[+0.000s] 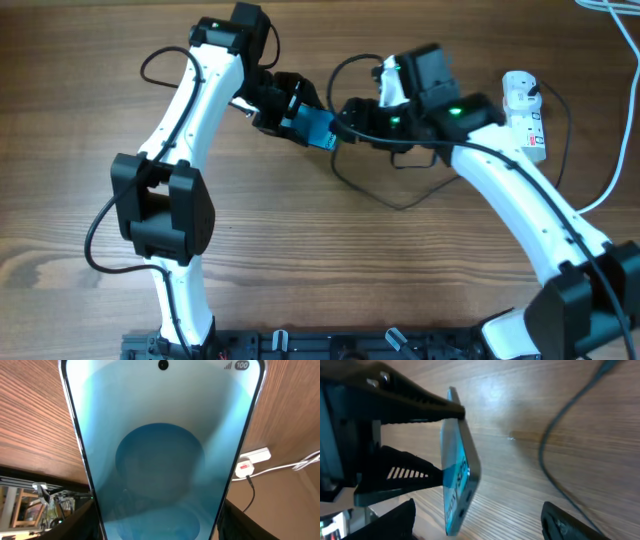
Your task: Plug charger to phone and switch on socket
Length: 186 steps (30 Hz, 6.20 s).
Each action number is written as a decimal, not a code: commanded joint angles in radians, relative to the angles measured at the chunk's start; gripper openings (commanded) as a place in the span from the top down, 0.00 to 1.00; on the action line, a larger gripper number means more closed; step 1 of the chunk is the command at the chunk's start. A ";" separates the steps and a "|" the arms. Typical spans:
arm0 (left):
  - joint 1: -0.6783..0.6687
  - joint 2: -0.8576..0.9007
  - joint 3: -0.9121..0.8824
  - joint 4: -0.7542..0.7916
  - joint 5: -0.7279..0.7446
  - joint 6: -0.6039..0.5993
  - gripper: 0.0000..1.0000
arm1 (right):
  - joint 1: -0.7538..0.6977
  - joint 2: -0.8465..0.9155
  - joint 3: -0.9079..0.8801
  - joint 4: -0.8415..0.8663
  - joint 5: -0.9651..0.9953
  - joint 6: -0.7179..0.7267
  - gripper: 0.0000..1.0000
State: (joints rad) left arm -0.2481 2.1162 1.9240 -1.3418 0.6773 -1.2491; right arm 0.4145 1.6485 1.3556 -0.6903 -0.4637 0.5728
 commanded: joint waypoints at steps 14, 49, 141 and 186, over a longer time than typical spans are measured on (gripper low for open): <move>-0.003 -0.046 0.027 -0.001 0.006 -0.024 0.96 | 0.122 0.134 0.010 0.209 0.053 0.272 0.62; -0.003 -0.046 0.028 0.200 0.239 0.648 0.33 | -0.183 -0.228 0.009 0.146 0.040 0.137 0.96; -0.159 -0.042 0.027 0.714 0.248 0.303 0.96 | -0.042 -0.278 -0.745 1.424 0.320 1.393 0.40; 0.405 -0.042 0.027 0.166 0.560 1.033 0.96 | -0.008 0.580 0.482 -0.197 0.436 0.137 0.41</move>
State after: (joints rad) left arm 0.1574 2.0960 1.9377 -1.1778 1.1919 -0.2405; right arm 0.4053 2.2112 1.8294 -0.9115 -0.1013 0.6617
